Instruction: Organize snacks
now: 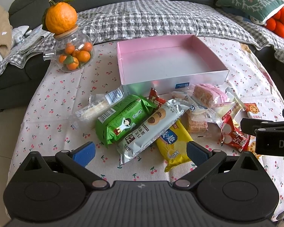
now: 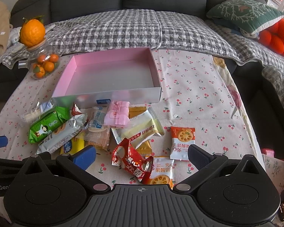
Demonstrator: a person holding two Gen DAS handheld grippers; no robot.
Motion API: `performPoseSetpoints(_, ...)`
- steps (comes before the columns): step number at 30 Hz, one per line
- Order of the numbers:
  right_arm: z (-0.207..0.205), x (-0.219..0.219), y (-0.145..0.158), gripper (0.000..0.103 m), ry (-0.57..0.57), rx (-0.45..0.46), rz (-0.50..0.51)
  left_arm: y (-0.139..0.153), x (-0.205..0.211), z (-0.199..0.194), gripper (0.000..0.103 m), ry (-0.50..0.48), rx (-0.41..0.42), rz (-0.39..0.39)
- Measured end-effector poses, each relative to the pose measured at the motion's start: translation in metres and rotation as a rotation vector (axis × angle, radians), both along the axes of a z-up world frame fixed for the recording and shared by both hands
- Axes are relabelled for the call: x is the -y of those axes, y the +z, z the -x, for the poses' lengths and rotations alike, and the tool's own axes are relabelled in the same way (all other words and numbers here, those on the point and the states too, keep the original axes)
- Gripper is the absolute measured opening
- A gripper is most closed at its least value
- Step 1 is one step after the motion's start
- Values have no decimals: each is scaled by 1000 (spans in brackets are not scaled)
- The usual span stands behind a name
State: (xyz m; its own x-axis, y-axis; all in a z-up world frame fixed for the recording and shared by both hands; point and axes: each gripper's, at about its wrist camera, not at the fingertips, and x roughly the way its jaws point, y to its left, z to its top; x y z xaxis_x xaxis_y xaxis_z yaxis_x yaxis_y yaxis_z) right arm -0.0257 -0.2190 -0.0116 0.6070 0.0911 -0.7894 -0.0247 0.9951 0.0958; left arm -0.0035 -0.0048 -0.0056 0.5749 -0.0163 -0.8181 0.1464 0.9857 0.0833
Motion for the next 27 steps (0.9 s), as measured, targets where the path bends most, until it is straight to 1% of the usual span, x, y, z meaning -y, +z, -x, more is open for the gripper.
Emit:
performPoseSetpoints(22, -1, -1, -2, 103, -2, -8, 1, -2, 0, -1, 103, 0, -6, -9)
performPoseSetpoints(27, -2, -1, -3, 103, -2, -7, 15, -2, 0, 0, 103, 0, 0, -13)
